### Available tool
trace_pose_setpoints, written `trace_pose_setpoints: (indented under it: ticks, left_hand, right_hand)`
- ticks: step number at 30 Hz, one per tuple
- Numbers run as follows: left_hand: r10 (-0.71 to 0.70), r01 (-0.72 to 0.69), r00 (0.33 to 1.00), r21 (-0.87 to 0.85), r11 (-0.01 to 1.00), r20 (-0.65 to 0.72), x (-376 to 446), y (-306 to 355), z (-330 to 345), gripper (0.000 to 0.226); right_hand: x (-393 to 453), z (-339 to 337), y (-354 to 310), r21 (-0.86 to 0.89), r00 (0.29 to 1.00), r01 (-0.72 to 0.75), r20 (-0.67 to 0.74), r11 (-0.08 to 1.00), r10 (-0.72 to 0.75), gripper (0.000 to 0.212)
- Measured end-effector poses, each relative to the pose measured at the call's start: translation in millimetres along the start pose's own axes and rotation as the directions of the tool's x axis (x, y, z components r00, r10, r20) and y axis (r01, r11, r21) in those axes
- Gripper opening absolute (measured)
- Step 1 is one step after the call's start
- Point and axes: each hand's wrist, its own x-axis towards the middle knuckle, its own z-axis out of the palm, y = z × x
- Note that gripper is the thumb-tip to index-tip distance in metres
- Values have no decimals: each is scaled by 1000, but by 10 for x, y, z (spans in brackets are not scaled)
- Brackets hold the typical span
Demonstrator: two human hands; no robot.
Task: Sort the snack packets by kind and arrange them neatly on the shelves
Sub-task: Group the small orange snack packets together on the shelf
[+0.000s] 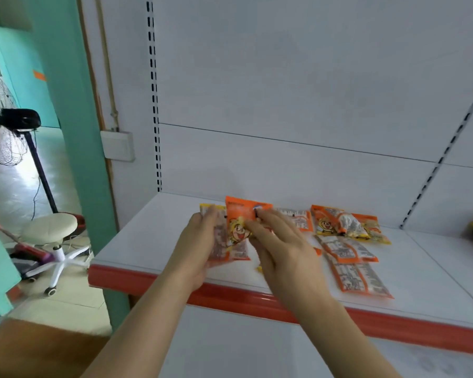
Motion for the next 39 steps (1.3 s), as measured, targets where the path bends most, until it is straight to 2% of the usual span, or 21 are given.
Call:
trace_pose_setpoints:
  ticks: [2,4,7,9,11,12,13,15,17,20,21,22,24,27,29,31,33,36,37,38,39]
  left_hand:
    - [-30,34,994,-36,999,104,-25,24,75,43]
    - [19,-19,994,-4,1000,110,-7,-10,98,36]
    - [62,-65,995,36,997,73,58,-80,80,26]
    - [74,-77,995,56,995,59,91,-113,72,23]
    - [96,-100,994,83,992,48,121,-137,66,23]
    - [101,-106,994,101,989,46,130,-142,73,23]
    - [106,-111,993,115,987,45,139,-150,84,24]
    - [115,-119,993,144,982,38,153,-168,102,26]
    - [116,-119,993,166,979,31,168,-191,121,26]
    - [135,-136,991,205,969,22,174,-192,142,27]
    - [146,-147,989,221,964,20,178,-196,160,28]
    - [159,-159,987,236,959,16,185,-200,184,29]
    - [161,-162,987,244,956,27,174,-188,271,32]
    - [56,-67,986,64,996,156,95,-106,453,36]
    - [-40,48,956,-20,999,292,2,-8,552,43]
    - [-35,45,921,-17,999,387,-17,3,631,44]
    - [-8,24,898,-30,999,440,-17,-37,703,43]
    - [0,-6,892,12,1000,453,-9,-115,821,34]
    - [0,-14,905,29,999,425,9,-142,863,33]
    - [4,-25,921,48,999,389,27,-167,905,34]
    - [17,-42,936,64,997,350,53,-198,942,37]
  right_hand:
    - [-56,67,-136,85,987,39,153,996,-52,40]
    - [-109,46,-179,216,963,-31,268,976,-28,49]
    - [-149,-73,-83,236,936,-303,254,923,242,54]
    - [-145,-111,91,-37,867,-401,307,915,392,49]
    - [-116,-116,218,-325,730,-337,502,884,463,54]
    - [-111,-108,264,-362,666,-330,565,872,487,54]
    - [-108,-102,294,-359,651,-343,575,868,495,48]
    - [-97,-92,301,-326,699,-362,524,873,486,29]
    - [-140,-76,290,-276,763,-383,443,882,470,20]
    - [-181,-94,309,15,823,-547,193,837,534,22]
    - [-174,-113,310,127,843,-538,100,833,529,25]
    - [-158,-131,306,202,874,-480,20,854,486,28]
    - [-97,-144,268,194,947,-295,-67,936,313,31]
    - [-87,-116,169,40,995,-94,38,995,93,37]
    - [-128,-130,108,91,981,-141,144,986,127,44]
    - [-186,-203,123,286,940,-314,228,905,253,48]
    - [-204,-319,151,503,899,-436,276,747,339,50]
    - [-176,-462,278,727,858,-485,286,486,427,47]
    - [-154,-523,360,719,827,-512,265,470,495,44]
    - [-133,-594,469,645,784,-567,231,512,577,41]
    - [-129,-668,616,493,734,-645,186,584,653,38]
